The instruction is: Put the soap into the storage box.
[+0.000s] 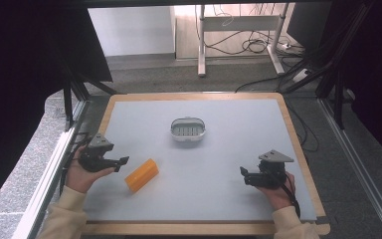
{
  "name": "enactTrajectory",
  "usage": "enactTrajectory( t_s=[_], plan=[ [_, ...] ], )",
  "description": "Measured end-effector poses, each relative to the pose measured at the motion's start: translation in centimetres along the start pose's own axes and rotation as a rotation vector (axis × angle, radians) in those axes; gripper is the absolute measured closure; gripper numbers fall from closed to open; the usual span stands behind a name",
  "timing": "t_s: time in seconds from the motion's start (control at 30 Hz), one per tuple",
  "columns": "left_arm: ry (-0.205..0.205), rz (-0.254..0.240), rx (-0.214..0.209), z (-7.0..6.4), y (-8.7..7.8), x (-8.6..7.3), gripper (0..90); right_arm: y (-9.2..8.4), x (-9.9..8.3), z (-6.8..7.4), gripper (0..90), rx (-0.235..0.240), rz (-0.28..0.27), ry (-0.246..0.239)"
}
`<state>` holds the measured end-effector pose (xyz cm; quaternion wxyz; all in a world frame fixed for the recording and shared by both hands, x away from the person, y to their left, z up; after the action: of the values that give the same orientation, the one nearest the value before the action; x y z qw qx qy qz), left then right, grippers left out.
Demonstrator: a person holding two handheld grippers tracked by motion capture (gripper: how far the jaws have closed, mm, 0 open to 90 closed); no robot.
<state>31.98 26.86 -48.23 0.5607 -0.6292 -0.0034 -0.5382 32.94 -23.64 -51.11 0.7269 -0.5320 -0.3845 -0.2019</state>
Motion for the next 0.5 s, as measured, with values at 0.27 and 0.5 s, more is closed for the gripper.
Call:
enactTrajectory(
  t_s=[0.27, 0.5],
  plan=[
    [0.006, 0.007, 0.0, -0.34, -0.4, 0.09, 23.2, -0.68, 0.0, 0.06, 10.6, -0.009, -0.012, -0.016],
    [0.017, 0.005, -0.044, -0.79, -0.75, 0.36, 28.1, -1.0, -0.3, 0.34, 12.4, -0.027, -0.031, -0.037]
  ],
)
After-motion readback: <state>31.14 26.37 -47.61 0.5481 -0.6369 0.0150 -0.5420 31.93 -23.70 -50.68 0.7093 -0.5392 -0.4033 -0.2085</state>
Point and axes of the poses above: each handheld gripper's, and its own axes: y roughly forward along the jaws, x roughly out of its top, z roughly to its left, the point moved 2 cm from there along y, roughly forward along the jaws, and after that the axes turned 14 degrees about y, right-handed, at the moved point
